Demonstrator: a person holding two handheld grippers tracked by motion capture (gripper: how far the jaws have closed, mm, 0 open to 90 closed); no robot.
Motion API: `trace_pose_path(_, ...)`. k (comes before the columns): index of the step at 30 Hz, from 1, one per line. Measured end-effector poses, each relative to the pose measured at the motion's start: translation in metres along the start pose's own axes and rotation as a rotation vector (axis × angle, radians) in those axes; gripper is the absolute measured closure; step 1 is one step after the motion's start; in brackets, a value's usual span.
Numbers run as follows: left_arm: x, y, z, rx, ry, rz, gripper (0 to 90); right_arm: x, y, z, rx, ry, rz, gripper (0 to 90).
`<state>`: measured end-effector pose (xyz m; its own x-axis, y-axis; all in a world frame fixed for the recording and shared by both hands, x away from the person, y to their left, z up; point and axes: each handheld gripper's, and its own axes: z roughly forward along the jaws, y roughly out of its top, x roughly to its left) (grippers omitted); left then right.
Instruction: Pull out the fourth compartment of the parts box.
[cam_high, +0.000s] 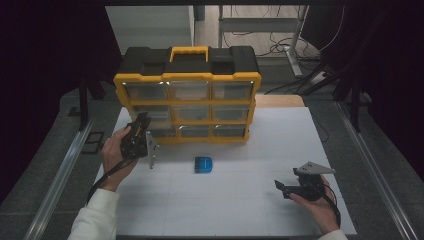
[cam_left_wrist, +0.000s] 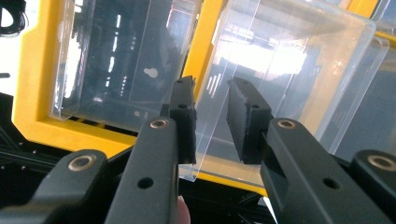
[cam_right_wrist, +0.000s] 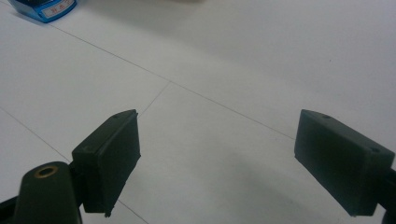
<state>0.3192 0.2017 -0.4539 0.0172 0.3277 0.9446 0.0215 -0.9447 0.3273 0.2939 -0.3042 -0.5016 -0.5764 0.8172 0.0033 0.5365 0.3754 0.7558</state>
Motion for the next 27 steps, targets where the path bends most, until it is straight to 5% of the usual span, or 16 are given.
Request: trace_pose_path(27, 0.0006, -0.0003, -0.0058, -0.006, -0.004, -0.002, 72.7, -0.0036, -0.0026, -0.0031, -0.010, -0.004, 0.017, 14.8)
